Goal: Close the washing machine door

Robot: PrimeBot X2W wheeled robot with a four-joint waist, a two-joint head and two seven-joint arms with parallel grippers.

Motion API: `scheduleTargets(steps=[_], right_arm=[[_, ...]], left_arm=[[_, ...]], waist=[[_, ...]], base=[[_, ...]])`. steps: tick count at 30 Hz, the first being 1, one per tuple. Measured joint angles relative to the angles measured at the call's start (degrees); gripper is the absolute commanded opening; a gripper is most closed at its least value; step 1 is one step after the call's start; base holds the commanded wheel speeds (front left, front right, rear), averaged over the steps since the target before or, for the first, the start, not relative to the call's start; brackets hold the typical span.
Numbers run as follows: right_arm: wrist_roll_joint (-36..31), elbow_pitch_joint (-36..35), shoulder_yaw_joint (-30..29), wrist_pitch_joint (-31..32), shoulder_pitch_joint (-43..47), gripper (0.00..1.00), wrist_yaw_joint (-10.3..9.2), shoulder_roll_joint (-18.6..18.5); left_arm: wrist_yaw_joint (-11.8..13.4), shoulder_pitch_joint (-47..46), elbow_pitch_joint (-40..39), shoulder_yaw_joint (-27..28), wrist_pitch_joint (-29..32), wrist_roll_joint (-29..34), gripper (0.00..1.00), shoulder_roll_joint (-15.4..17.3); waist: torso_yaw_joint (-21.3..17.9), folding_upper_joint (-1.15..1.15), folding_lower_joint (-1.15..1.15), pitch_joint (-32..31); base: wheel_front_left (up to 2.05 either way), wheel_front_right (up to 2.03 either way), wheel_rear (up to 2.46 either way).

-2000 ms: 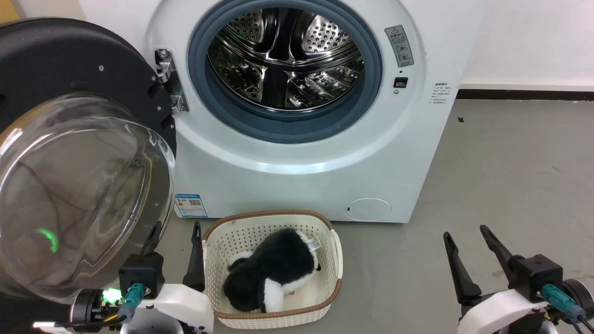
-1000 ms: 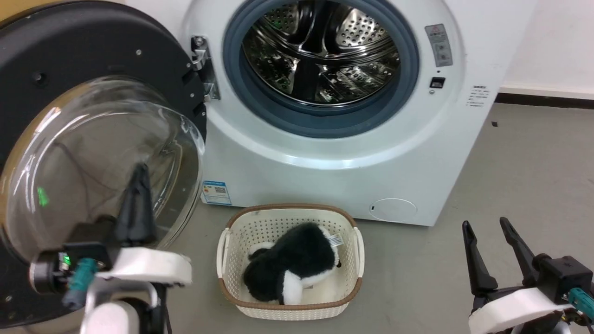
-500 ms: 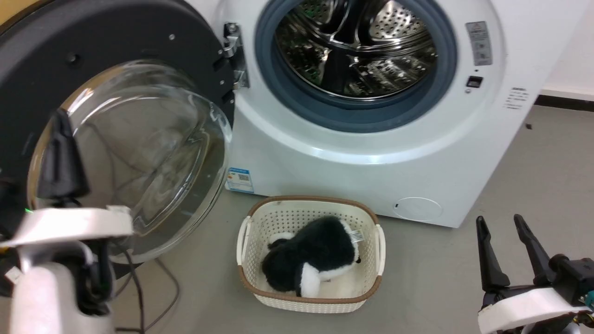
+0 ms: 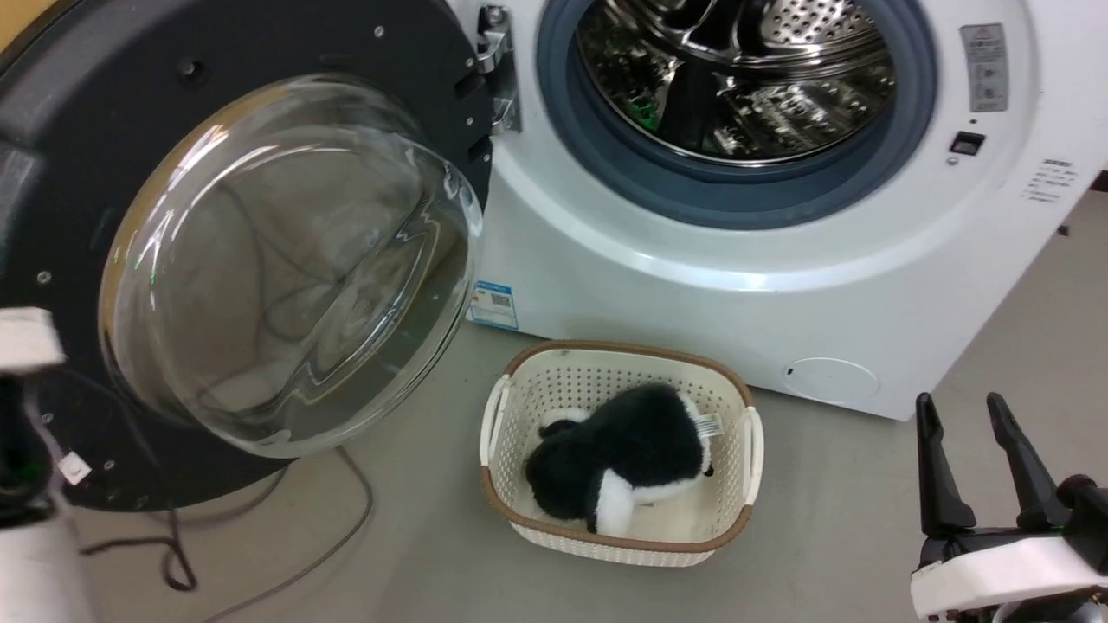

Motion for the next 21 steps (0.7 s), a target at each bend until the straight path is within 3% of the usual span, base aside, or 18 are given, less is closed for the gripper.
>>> scheduleTargets(steps=[8, 13, 21], right_arm=[[1.2, 0.1, -1.2, -1.0, -0.3, 1.00, 0.00, 0.0], [1.7, 0.2, -1.8, -1.6, -0.6, 1.00, 0.00, 0.0], [2.3, 0.3, -2.0, -2.5, -1.3, 1.00, 0.00, 0.0]], left_arm=[[0.8, -3.4, 4.9, 5.0, 3.3, -6.1, 0.00, 4.1], [3.3, -7.4, 10.4, 8.7, 10.9, -16.9, 0.00, 4.2], [2.3, -8.3, 17.7, 10.9, 19.1, -24.1, 0.00, 7.3]], waist=[[1.8, 0.00, 0.00, 1.3], [2.8, 0.00, 0.00, 1.9], [3.8, 0.00, 0.00, 3.2]], base=[[0.00, 0.00, 0.00], [0.00, 0.00, 0.00], [0.00, 0.00, 0.00]])
